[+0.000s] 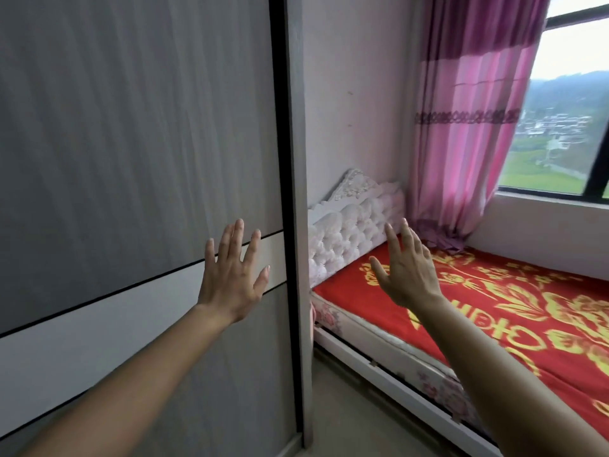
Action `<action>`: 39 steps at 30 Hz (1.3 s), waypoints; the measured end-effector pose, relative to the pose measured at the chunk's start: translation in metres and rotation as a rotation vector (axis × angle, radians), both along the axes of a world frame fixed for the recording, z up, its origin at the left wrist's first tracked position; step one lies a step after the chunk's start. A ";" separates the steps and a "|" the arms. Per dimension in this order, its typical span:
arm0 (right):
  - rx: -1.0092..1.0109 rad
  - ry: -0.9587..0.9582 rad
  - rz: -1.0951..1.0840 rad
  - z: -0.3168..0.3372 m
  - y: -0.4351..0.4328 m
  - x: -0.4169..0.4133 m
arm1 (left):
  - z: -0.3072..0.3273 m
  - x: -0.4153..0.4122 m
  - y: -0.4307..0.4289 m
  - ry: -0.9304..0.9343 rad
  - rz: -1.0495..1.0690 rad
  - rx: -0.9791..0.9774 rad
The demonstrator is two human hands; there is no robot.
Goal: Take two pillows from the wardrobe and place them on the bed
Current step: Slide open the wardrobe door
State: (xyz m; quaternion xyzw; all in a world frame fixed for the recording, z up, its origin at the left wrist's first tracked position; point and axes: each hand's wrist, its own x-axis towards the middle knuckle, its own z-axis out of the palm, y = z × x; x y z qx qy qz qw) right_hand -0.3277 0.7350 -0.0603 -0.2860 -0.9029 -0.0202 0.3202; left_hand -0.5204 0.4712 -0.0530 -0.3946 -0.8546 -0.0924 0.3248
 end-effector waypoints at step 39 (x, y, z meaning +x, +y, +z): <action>-0.761 0.419 0.510 -0.113 0.035 -0.401 | -0.099 -0.248 0.068 0.450 0.401 -0.179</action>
